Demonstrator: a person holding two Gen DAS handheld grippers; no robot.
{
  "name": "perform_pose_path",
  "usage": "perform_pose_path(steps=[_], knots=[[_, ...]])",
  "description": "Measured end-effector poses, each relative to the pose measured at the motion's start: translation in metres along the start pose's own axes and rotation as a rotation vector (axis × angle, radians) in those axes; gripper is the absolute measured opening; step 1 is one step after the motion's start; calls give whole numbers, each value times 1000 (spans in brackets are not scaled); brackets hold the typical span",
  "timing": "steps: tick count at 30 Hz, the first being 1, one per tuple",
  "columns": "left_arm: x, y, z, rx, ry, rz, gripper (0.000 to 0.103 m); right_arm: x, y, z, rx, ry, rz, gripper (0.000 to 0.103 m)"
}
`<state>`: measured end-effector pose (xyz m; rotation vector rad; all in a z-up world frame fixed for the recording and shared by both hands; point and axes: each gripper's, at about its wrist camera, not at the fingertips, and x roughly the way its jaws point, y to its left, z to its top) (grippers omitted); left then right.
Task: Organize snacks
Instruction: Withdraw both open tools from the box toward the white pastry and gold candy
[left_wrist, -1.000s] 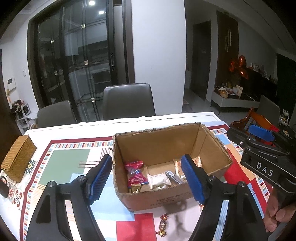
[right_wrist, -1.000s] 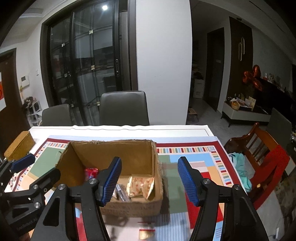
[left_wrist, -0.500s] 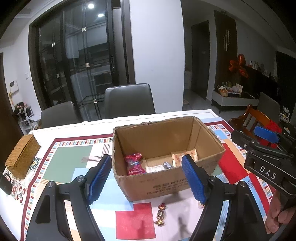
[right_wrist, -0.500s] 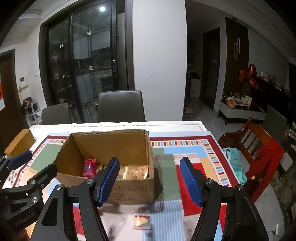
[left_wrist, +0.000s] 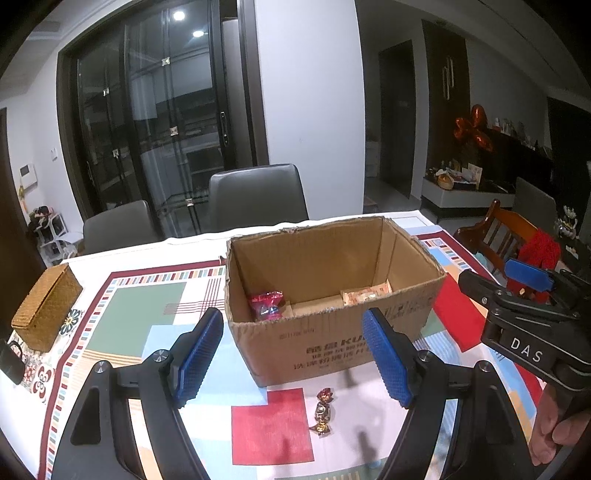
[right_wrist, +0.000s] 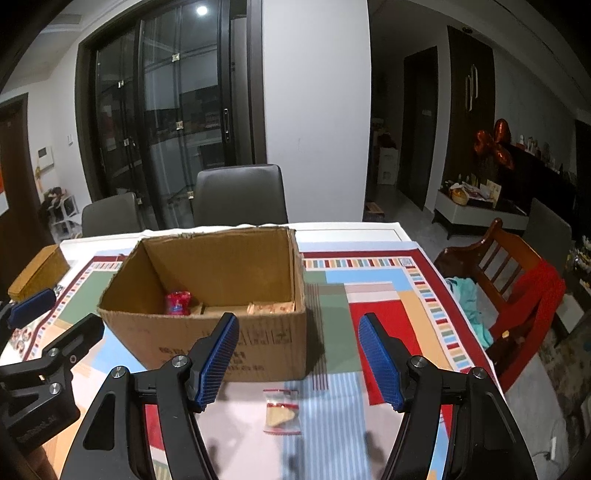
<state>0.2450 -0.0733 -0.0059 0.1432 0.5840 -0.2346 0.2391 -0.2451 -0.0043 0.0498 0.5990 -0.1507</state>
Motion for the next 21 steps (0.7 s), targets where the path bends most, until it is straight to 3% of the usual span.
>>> perform_pose_path(steps=[21], knots=[[27, -11, -49, 8, 59, -38, 77, 26, 4, -47, -10, 92, -13, 68]])
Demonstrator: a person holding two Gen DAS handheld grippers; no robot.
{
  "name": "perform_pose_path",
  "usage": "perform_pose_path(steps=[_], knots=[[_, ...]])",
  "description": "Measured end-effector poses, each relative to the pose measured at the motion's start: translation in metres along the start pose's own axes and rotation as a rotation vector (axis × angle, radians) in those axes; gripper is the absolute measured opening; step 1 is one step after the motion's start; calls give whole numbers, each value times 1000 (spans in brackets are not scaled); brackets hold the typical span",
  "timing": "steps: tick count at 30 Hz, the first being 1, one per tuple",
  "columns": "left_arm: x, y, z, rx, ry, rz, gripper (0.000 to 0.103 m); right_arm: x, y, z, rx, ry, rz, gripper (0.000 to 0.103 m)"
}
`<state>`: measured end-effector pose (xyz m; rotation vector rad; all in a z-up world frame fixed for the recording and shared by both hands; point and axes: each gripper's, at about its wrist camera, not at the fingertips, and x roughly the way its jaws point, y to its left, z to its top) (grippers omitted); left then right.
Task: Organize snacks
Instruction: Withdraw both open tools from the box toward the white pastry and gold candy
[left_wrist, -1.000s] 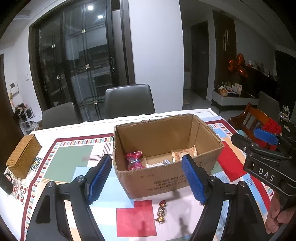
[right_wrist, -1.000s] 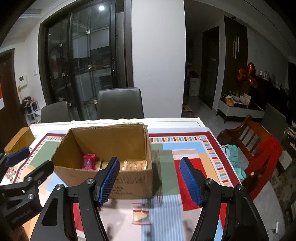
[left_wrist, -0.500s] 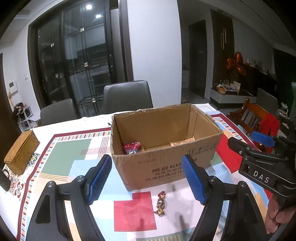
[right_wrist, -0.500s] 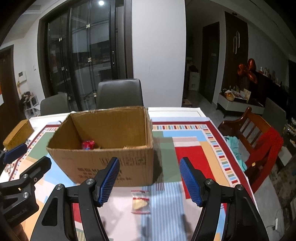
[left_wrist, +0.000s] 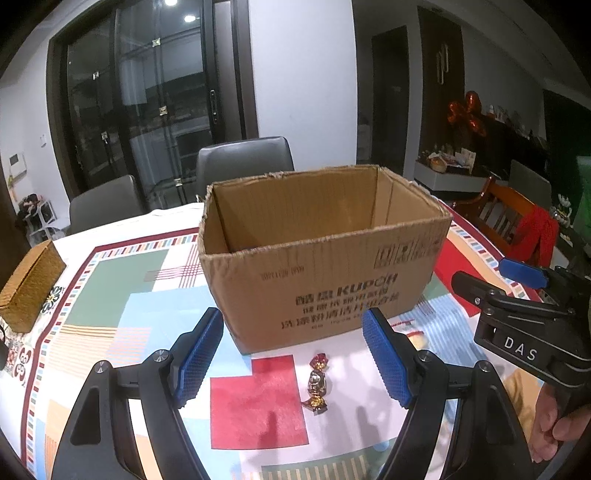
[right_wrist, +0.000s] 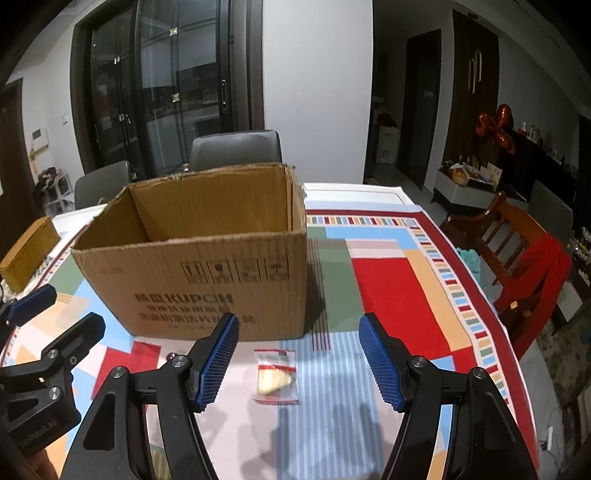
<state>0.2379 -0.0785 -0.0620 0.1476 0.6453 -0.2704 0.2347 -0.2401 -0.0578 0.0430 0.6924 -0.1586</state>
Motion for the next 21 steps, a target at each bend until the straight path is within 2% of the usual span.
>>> perform_pose_path(steps=[21], knots=[[35, -9, -46, 30, 100, -14, 77, 38, 7, -37, -25, 107, 3, 68]])
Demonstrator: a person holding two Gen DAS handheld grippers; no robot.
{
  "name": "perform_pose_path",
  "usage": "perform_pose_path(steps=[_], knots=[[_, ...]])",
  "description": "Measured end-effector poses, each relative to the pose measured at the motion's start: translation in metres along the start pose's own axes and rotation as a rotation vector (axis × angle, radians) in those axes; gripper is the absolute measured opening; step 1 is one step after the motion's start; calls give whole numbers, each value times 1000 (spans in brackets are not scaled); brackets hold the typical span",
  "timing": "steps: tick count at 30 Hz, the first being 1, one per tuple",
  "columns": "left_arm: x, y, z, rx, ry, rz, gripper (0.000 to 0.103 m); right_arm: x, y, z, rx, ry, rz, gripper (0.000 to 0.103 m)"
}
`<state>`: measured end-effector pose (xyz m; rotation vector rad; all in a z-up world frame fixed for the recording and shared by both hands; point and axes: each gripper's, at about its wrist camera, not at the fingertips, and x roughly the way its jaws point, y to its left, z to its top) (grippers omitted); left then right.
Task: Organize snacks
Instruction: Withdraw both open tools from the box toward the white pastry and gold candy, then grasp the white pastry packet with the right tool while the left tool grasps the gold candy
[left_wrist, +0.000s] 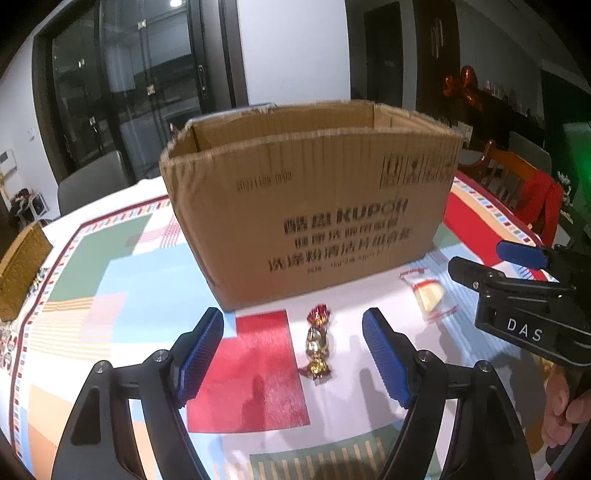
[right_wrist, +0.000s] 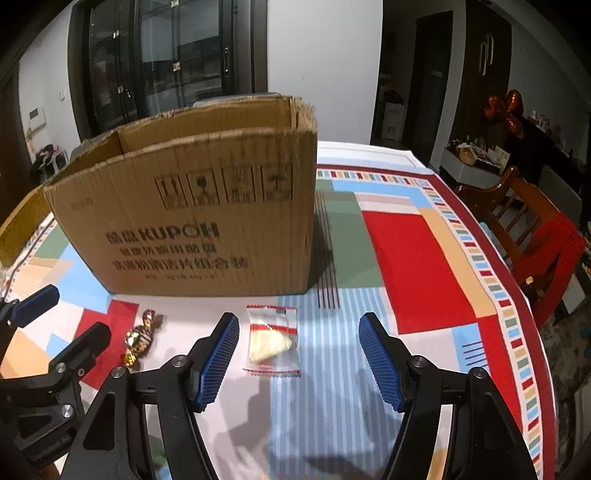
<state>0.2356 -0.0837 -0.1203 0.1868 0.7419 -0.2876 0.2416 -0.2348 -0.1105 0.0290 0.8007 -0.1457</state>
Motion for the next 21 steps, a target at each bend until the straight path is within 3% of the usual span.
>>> perform_pose_path(steps=[9, 21], knots=[[15, 0, -8, 5, 24, -2, 77, 13, 6, -9, -11, 38, 1, 68], [32, 3, -15, 6, 58, 1, 68, 28, 14, -15, -24, 74, 9, 68]])
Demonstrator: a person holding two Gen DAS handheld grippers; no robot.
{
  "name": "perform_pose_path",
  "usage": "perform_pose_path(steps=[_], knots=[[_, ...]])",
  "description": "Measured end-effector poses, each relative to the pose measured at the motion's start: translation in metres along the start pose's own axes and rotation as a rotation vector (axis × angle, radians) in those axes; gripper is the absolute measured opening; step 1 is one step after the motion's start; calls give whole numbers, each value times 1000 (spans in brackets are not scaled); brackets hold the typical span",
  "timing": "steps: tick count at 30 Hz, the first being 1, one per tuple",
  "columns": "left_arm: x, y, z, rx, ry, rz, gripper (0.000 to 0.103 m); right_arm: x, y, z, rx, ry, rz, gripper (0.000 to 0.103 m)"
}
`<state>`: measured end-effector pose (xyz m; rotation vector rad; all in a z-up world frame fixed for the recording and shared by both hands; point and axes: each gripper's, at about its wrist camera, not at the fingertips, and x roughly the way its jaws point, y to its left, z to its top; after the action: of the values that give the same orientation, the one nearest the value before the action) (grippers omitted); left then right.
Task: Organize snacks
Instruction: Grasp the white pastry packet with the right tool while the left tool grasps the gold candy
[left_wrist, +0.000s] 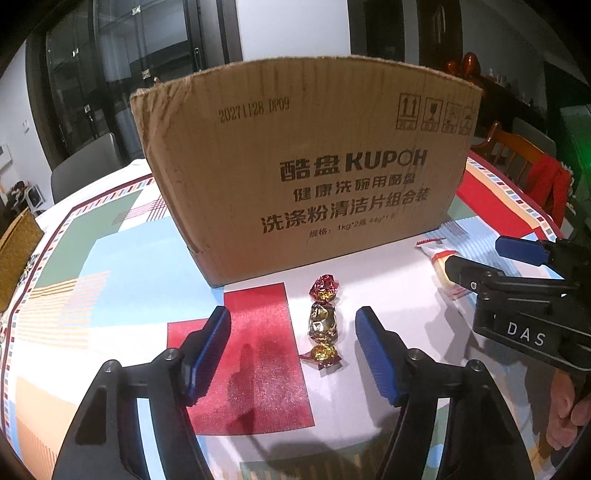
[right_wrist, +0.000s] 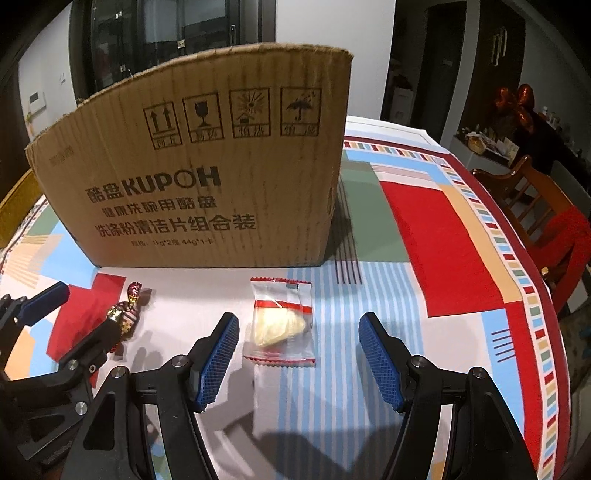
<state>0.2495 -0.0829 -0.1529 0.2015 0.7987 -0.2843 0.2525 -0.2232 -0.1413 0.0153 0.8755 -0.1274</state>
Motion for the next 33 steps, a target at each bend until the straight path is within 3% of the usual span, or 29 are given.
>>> perform_pose_path(steps=[21, 24, 31, 33], knots=[[22, -1, 0, -10, 36, -17, 53, 28, -4, 0, 34, 52, 2, 67], [24, -1, 0, -18, 43, -24, 49, 28, -3, 1, 34, 52, 6, 62], [27, -2, -2, -11, 62, -29, 21, 28, -4, 4, 29, 49, 11, 39], [27, -3, -2, -2, 62, -25, 19, 27, -3, 3, 22, 46, 12, 36]])
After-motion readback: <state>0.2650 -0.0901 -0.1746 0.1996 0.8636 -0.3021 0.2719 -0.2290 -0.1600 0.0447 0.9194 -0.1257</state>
